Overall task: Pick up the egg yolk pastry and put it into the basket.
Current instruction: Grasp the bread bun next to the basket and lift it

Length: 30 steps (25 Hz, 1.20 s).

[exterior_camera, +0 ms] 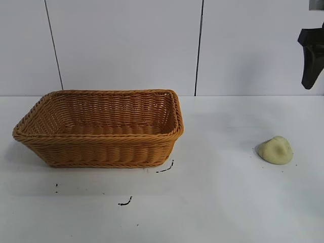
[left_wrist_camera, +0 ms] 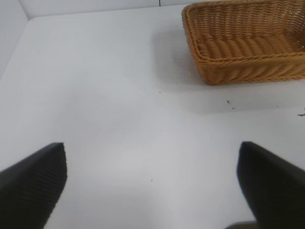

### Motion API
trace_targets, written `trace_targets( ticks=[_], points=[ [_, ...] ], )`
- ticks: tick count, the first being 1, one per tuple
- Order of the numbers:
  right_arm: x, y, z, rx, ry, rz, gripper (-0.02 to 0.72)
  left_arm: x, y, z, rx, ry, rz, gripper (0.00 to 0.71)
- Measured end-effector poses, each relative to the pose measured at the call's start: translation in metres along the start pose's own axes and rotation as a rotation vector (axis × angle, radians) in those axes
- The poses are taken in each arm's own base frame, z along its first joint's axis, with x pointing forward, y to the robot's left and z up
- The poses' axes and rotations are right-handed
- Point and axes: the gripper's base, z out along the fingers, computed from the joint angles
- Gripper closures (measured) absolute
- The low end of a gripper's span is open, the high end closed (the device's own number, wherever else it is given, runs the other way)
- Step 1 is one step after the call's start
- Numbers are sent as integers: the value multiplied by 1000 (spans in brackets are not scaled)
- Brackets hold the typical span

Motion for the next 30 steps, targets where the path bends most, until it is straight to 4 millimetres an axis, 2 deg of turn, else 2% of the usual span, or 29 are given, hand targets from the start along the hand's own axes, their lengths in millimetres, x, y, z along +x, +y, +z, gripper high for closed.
trace_targets(
  ticks=[5, 12, 16, 20, 30],
  points=[
    [-2, 2, 7, -3, 12, -42, 80, 0, 0, 0, 0, 0, 0, 14],
    [-5, 33, 7, -30, -18, -121, 80, 0, 0, 0, 0, 0, 0, 14],
    [-8, 41, 10, -43, -34, -133, 80, 0, 0, 0, 0, 0, 0, 14],
    [-9, 43, 33, -58, 13, -122, 80, 0, 0, 0, 0, 0, 0, 14],
    [-10, 44, 114, -58, 118, -116, 80, 0, 0, 0, 0, 0, 0, 14]
  ],
)
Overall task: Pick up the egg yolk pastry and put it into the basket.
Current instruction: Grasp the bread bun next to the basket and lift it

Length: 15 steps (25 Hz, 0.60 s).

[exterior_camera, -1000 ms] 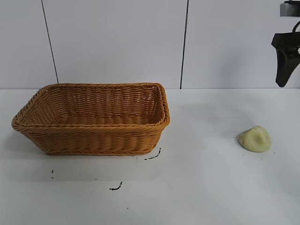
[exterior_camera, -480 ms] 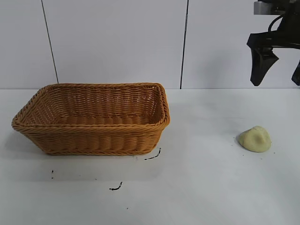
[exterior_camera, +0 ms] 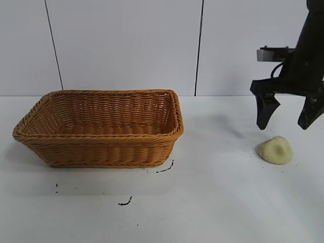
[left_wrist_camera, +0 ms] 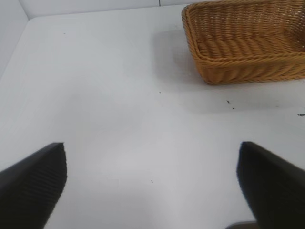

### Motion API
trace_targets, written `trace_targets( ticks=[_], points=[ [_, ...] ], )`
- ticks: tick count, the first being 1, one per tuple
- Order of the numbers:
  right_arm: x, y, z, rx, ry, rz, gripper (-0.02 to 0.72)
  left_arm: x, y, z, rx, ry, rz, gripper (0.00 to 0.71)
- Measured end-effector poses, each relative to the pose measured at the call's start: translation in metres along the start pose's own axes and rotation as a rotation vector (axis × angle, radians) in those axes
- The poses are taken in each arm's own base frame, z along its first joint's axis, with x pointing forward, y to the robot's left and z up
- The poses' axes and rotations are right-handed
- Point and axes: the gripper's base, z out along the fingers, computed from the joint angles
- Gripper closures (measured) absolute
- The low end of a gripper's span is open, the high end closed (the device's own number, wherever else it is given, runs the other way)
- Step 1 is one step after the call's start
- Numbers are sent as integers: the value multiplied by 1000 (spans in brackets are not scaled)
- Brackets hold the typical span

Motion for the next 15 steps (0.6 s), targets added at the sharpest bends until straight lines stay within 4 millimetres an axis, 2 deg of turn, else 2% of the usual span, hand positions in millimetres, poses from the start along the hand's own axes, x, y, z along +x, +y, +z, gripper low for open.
trace_targets(
  ticks=[5, 12, 15],
  points=[
    [0, -1, 25, -1, 24, 5, 80, 0, 0, 0, 0, 0, 0, 14],
    [0, -2, 40, -1, 39, 11, 80, 0, 0, 0, 0, 0, 0, 14],
    [0, -2, 40, 0, 36, 11, 97, 0, 0, 0, 0, 0, 0, 14]
  ],
)
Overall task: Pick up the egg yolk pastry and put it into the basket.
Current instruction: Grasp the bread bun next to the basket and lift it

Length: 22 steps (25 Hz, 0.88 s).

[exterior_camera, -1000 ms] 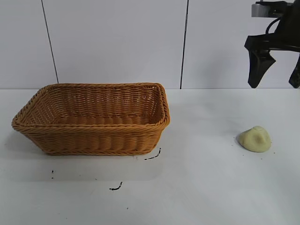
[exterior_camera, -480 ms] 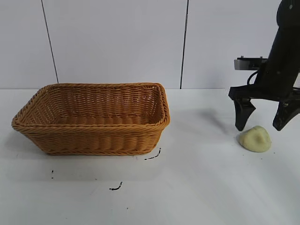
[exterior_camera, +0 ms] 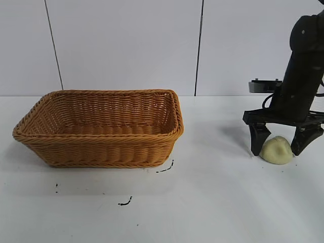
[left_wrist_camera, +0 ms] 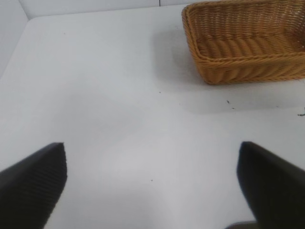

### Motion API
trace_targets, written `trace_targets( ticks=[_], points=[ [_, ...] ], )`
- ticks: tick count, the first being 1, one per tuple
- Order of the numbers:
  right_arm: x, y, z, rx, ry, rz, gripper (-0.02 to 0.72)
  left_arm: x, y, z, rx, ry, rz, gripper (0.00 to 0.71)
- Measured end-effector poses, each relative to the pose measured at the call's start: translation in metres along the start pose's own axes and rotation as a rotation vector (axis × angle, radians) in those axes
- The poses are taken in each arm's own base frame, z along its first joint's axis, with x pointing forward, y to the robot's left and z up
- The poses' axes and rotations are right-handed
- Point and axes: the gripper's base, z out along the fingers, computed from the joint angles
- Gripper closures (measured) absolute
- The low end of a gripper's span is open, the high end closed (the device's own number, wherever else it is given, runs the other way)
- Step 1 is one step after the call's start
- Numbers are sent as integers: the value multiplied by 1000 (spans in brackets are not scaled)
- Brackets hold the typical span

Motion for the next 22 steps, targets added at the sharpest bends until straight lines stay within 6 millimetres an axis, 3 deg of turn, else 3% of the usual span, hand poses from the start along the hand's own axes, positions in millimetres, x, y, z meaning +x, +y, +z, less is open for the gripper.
trace_targets(
  ticks=[4, 10, 12, 22],
  points=[
    [0, 0, 0, 0, -4, 0, 169, 0, 0, 0, 0, 0, 0, 14],
    [-1, 0, 0, 1, -7, 0, 414, 0, 0, 0, 0, 0, 0, 14],
    [-1, 0, 0, 1, -7, 0, 463, 0, 0, 0, 0, 0, 0, 14],
    [-1, 0, -13, 1, -24, -1, 492, 0, 0, 0, 0, 0, 0, 14]
  ],
)
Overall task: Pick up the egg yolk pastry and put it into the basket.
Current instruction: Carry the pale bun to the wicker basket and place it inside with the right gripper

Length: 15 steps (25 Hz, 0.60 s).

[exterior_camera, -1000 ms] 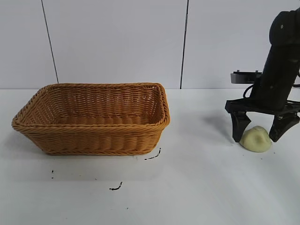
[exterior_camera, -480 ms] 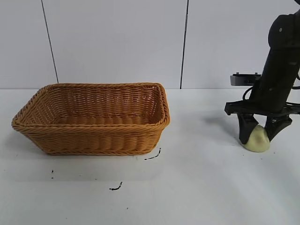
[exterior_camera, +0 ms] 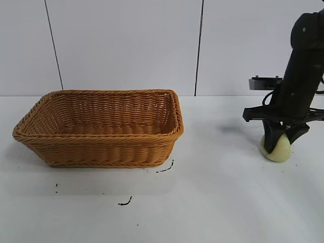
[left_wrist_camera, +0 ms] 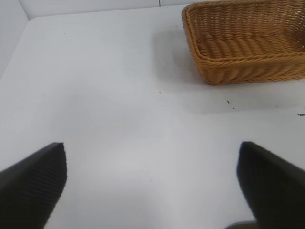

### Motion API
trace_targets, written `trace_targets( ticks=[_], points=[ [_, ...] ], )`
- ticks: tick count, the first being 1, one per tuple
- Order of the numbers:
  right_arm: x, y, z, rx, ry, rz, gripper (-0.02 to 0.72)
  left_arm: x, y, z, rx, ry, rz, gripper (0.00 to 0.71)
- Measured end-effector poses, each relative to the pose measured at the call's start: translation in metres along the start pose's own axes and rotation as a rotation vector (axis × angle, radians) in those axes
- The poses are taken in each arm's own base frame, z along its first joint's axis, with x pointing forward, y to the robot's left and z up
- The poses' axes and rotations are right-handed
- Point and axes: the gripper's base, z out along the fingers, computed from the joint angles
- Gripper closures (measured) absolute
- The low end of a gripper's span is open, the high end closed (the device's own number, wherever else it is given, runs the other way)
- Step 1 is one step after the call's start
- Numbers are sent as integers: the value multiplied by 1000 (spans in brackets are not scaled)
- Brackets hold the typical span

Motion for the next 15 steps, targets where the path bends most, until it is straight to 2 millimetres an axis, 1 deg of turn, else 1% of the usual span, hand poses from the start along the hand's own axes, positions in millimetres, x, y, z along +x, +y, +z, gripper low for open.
trace_targets(
  ticks=[3, 6, 9, 11, 15],
  points=[
    [1, 1, -21, 0, -19, -2, 492, 0, 0, 0, 0, 0, 0, 14],
    [3, 3, -53, 1, -55, -6, 492, 0, 0, 0, 0, 0, 0, 14],
    [5, 4, -88, 6, -129, -14, 498, 0, 0, 0, 0, 0, 0, 14],
    [5, 5, -107, 12, -167, -20, 499, 0, 0, 0, 0, 0, 0, 14],
    [-1, 5, -134, 15, -190, -28, 500, 0, 0, 0, 0, 0, 0, 14]
  ],
)
